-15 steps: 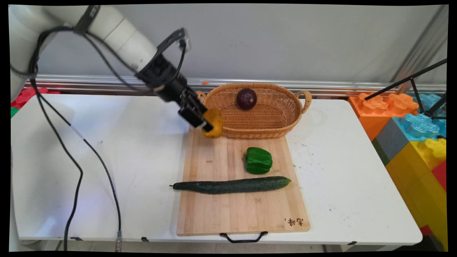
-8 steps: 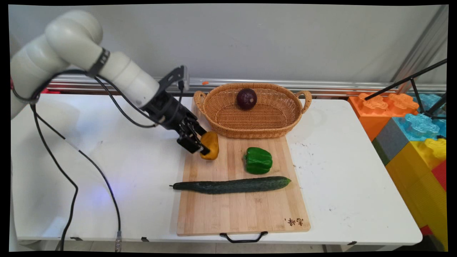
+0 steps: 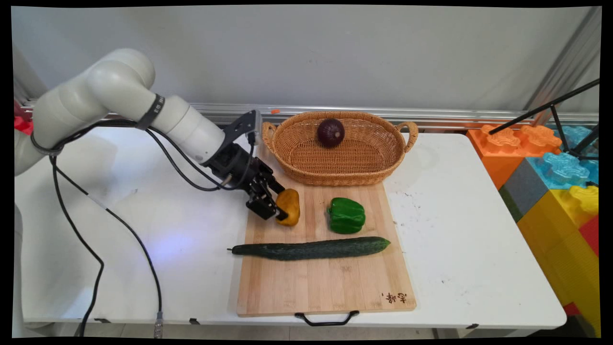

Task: Place the picked object on the cutting board

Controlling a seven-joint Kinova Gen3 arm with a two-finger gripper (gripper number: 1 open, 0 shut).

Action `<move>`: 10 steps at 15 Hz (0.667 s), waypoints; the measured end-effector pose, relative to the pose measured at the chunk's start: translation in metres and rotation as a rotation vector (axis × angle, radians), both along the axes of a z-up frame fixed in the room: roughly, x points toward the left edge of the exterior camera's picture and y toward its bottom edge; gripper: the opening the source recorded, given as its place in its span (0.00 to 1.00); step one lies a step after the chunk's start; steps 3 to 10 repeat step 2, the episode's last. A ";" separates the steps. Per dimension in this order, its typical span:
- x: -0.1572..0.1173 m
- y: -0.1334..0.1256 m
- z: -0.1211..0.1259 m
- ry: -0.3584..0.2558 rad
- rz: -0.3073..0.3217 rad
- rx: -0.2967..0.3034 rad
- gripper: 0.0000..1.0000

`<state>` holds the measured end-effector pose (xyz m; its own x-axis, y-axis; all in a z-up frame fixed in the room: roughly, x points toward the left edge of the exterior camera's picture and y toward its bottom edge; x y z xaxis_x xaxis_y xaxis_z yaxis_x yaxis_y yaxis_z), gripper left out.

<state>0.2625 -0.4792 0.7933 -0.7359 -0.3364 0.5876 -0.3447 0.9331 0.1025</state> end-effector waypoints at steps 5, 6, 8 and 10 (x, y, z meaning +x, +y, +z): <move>-0.002 0.000 -0.002 0.000 -0.018 -0.004 1.00; -0.002 0.000 -0.002 0.000 -0.018 -0.004 1.00; -0.002 0.000 -0.002 0.000 -0.018 -0.004 1.00; -0.002 0.000 -0.002 0.000 -0.018 -0.004 1.00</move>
